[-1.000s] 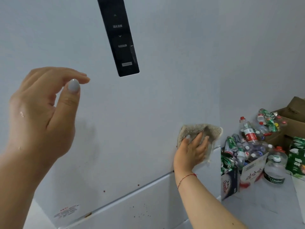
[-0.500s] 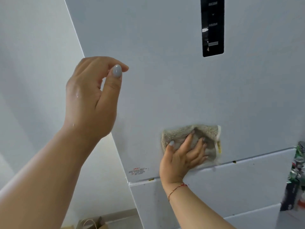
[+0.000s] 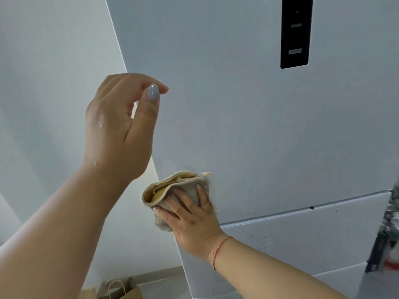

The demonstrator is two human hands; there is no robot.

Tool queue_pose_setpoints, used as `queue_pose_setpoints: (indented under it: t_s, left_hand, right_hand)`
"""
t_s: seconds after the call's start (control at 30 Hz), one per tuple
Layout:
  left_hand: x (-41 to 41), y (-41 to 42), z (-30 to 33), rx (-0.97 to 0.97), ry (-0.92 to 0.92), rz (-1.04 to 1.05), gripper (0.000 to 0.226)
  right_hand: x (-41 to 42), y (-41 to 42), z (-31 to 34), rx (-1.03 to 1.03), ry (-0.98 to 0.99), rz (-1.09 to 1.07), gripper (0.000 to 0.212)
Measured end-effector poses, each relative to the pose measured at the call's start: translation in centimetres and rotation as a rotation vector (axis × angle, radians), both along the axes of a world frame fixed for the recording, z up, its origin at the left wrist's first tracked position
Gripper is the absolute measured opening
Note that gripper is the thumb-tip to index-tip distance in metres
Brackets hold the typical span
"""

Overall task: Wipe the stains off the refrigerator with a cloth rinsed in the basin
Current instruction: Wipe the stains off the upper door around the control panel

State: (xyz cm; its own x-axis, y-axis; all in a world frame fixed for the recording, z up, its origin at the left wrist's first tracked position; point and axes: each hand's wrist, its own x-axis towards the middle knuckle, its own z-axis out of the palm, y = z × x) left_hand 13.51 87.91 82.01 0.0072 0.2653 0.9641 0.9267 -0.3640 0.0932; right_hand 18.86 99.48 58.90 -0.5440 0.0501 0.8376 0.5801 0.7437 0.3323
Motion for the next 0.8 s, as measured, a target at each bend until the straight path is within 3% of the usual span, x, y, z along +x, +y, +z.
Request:
queue_pose_setpoints:
  t_s: [0.17, 0.27, 0.4, 0.57, 0.8]
  left_hand:
    - [2.2, 1.8, -0.8, -0.017, 0.040, -0.021, 0.035]
    - [3.9, 3.1, -1.4, -0.023, 0.108, -0.026, 0.036]
    - [5.8, 4.8, -2.7, -0.073, 0.233, -0.058, 0.036]
    - [7.3, 6.8, -4.6, -0.121, 0.347, -0.054, 0.034]
    - [10.9, 8.9, -5.5, -0.147, 0.327, -0.061, 0.035]
  right_hand:
    - [3.4, 1.9, -0.2, 0.121, -0.326, 0.082, 0.040]
    - [5.3, 2.9, -0.3, 0.152, -0.375, 0.110, 0.032]
    - [8.8, 4.7, -0.8, 0.192, -0.481, 0.064, 0.041]
    - [14.0, 6.8, -0.8, 0.222, -0.512, 0.009, 0.048]
    - [23.2, 11.0, -1.1, 0.239, -0.484, -0.041, 0.040]
